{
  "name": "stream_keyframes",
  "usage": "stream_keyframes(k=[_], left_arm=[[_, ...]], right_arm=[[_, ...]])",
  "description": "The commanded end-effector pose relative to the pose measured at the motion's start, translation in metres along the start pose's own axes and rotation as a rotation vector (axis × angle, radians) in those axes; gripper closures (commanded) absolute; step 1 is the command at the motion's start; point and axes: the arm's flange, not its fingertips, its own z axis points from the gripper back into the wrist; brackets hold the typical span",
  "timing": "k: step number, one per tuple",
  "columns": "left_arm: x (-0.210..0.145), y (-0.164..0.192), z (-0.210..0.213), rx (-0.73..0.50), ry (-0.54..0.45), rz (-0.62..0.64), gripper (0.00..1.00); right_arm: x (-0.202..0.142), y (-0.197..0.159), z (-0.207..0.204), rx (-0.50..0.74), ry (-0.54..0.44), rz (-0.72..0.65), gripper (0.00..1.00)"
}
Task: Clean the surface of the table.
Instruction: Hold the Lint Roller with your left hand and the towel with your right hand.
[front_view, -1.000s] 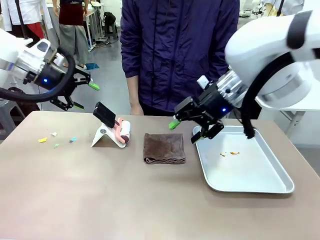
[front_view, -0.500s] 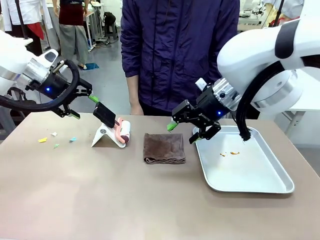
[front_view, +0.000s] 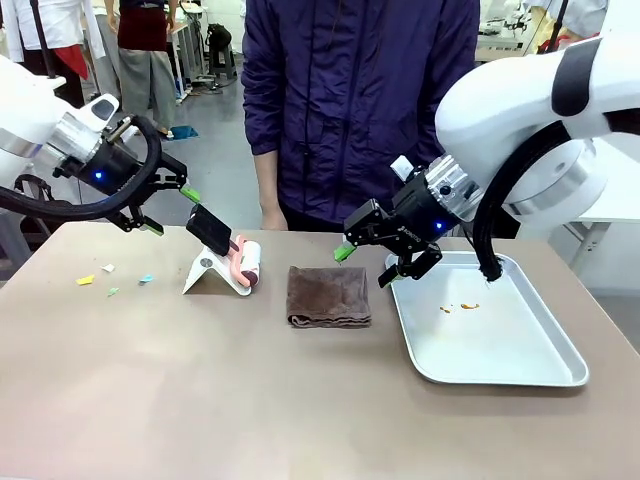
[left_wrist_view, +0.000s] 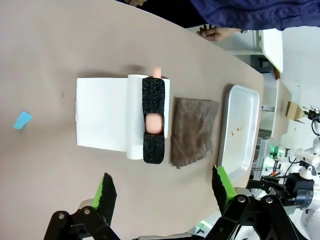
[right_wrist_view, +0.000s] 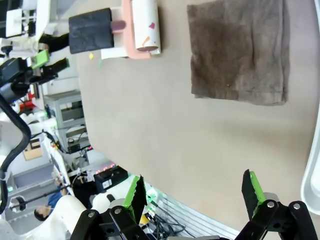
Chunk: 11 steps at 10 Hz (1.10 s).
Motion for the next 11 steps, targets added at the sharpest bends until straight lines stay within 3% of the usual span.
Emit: stream_keyframes(k=[1,2,5,9,11], left_arm=[[0.017,0.004,-0.017,0.016,0.033,0.015,0.00],[0.022,0.009,-0.022,-0.022,0.114,-0.019,0.00],[0.030,0.003,-0.027,-0.050,0.073,-0.019,0.00],[0.050,-0.004,-0.055,-0.036,0.141,-0.023,0.00],[0.051,-0.006,-0.059,-0.035,0.155,-0.024,0.00]], right_arm=[[0.036,0.006,-0.028,-0.044,-0.009,-0.027,0.00],[0.052,0.004,-0.041,-0.069,-0.045,-0.035,0.00],[0.078,0.004,-0.073,-0.216,-0.074,-0.067,0.00],[0.091,0.019,-0.111,-0.451,-0.103,-0.071,0.00],[0.096,0.013,-0.122,-0.503,-0.102,-0.048,0.00]])
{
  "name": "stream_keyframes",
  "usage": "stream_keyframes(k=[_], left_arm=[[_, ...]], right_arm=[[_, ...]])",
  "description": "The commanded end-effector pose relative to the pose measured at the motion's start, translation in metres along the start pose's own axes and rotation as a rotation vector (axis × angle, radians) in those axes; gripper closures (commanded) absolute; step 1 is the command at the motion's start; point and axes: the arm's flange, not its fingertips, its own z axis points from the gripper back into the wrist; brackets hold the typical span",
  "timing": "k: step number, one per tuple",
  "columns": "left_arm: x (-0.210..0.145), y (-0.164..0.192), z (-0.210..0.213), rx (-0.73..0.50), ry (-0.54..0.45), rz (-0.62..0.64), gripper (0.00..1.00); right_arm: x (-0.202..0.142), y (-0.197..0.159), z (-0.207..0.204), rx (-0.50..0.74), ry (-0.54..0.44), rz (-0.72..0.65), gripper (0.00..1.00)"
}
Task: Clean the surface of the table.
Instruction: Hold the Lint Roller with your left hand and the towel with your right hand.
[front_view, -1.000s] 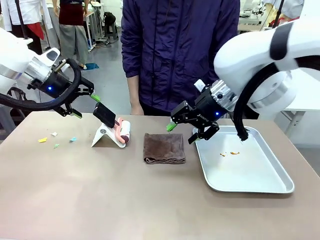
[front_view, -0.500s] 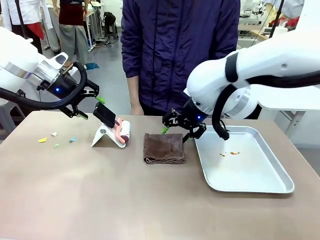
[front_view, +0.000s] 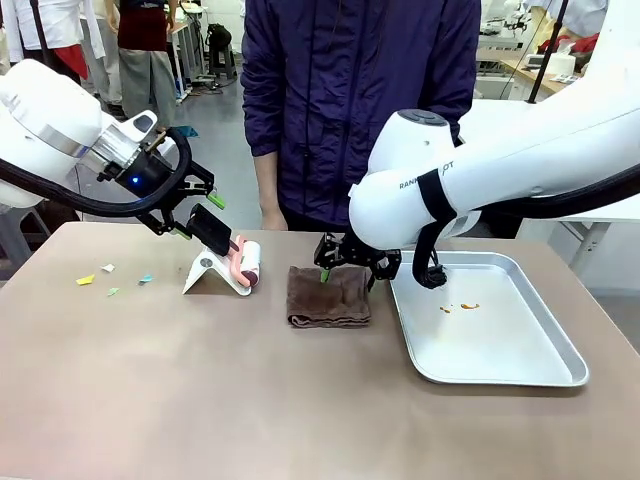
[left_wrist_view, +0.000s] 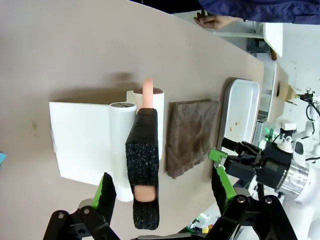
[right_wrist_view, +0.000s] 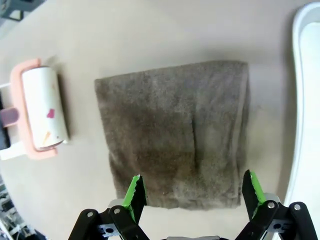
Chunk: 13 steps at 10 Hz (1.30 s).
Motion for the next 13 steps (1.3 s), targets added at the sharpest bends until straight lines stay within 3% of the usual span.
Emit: stream_keyframes(k=[1,5,13], left_arm=[[0.002,0.000,0.002,0.003,0.015,-0.021,0.00],[0.003,0.002,-0.002,0.061,0.015,-0.020,0.00],[0.004,-0.003,-0.010,0.072,0.029,-0.022,0.00]], right_arm=[[0.013,0.016,-0.011,-0.070,-0.010,0.004,0.00],[0.025,0.015,-0.037,-0.090,0.002,0.011,0.00],[0.022,0.009,-0.048,-0.125,0.037,0.003,0.00]])
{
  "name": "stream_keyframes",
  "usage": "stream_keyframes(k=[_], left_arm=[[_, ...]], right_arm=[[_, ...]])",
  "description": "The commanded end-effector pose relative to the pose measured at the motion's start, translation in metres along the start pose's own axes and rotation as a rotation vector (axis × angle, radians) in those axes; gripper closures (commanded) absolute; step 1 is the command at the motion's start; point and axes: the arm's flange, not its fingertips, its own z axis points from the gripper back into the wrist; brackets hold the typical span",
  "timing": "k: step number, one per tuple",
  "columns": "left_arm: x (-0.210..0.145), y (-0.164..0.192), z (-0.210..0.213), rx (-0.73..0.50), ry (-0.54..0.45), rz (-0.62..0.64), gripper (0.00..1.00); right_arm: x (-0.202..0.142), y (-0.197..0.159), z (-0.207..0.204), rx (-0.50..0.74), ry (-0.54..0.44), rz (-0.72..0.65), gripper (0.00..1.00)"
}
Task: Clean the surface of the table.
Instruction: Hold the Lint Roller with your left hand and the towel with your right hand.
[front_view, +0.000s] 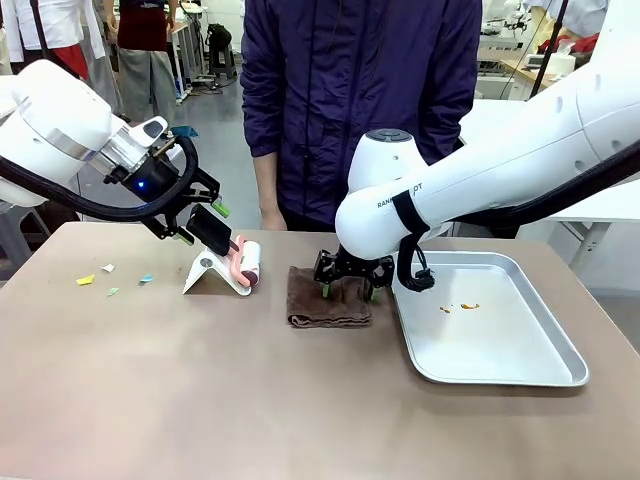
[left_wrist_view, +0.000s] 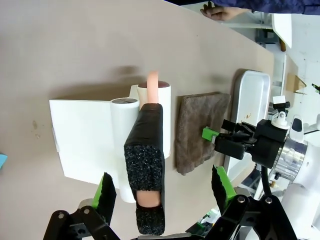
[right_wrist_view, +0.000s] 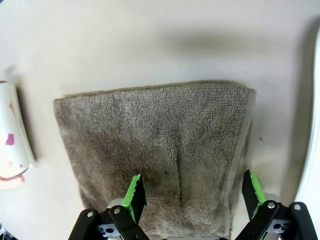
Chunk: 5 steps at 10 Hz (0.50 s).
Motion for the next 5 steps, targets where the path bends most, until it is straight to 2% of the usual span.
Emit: stream_keyframes(k=[1,2,3,4,5], left_arm=[[0.0060,-0.0008,-0.0004,0.023,0.005,0.005,0.00],[0.0055,-0.0015,-0.0012,0.028,0.003,-0.004,0.00],[0.0058,-0.0022,0.0001,0.002,-0.007,0.002,0.32],[0.0050,-0.0017,0.0011,-0.003,-0.012,-0.003,0.60],[0.0060,-0.0005,0.0013,-0.002,-0.019,-0.001,0.92]], right_arm=[[0.0026,0.0053,-0.0011,-0.023,-0.002,-0.034,0.00],[0.0024,0.0052,-0.0018,-0.025,0.016,-0.028,0.00],[0.0017,0.0047,-0.0020,-0.051,0.023,-0.024,0.52],[0.0020,0.0040,-0.0025,-0.046,0.043,-0.028,0.60],[0.0015,0.0041,-0.0030,-0.046,0.044,-0.029,1.00]])
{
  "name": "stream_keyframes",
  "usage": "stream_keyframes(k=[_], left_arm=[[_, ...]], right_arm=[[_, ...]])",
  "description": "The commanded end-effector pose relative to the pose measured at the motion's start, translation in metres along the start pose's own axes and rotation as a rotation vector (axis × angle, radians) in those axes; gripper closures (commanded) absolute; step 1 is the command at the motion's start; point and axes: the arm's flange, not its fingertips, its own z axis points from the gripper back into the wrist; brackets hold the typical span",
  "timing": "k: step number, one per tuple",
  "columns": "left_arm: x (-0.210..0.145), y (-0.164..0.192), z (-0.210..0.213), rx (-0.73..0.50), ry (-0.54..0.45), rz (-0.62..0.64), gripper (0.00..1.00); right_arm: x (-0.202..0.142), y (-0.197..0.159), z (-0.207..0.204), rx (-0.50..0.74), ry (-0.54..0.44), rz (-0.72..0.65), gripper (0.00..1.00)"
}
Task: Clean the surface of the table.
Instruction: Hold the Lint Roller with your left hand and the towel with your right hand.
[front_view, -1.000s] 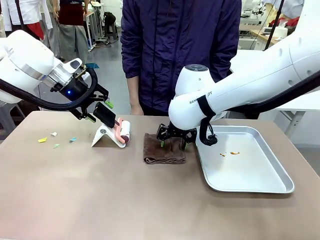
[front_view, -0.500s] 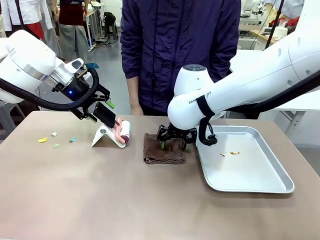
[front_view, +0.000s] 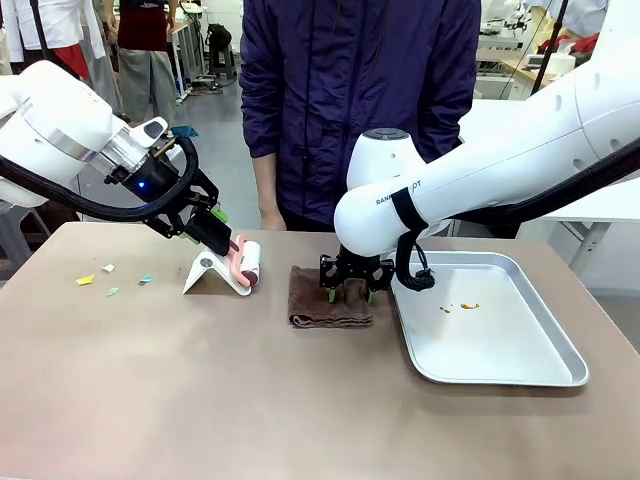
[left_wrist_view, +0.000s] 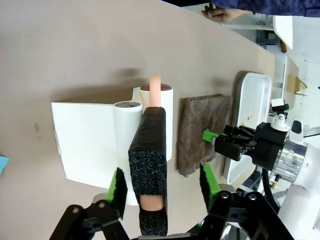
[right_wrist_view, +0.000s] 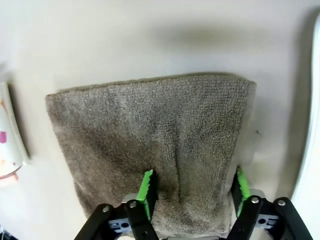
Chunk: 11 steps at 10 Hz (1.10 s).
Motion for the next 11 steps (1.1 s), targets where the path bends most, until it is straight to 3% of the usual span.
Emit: stream_keyframes(k=[1,2,3,4,5,11], left_arm=[[0.0038,-0.0010,0.0025,-0.020,-0.014,0.004,1.00],[0.0038,-0.0010,0.0027,-0.027,-0.014,0.005,1.00],[0.0039,-0.0007,0.0025,-0.029,-0.016,0.009,1.00],[0.0045,-0.0005,0.0027,-0.036,-0.014,0.014,0.96],[0.0044,-0.0005,0.0036,-0.044,-0.020,0.022,1.00],[0.0047,0.0024,0.0063,-0.064,-0.025,0.012,1.00]], right_arm=[[0.0020,0.0044,-0.0028,-0.021,0.013,-0.033,1.00],[0.0021,0.0035,-0.0031,-0.017,0.017,-0.041,1.00],[0.0020,0.0035,-0.0036,-0.012,0.021,-0.038,0.85],[0.0023,0.0036,-0.0040,-0.017,0.026,-0.040,0.95],[0.0025,0.0036,-0.0039,-0.016,0.033,-0.038,1.00],[0.0042,0.0017,-0.0074,-0.017,0.057,-0.063,1.00]])
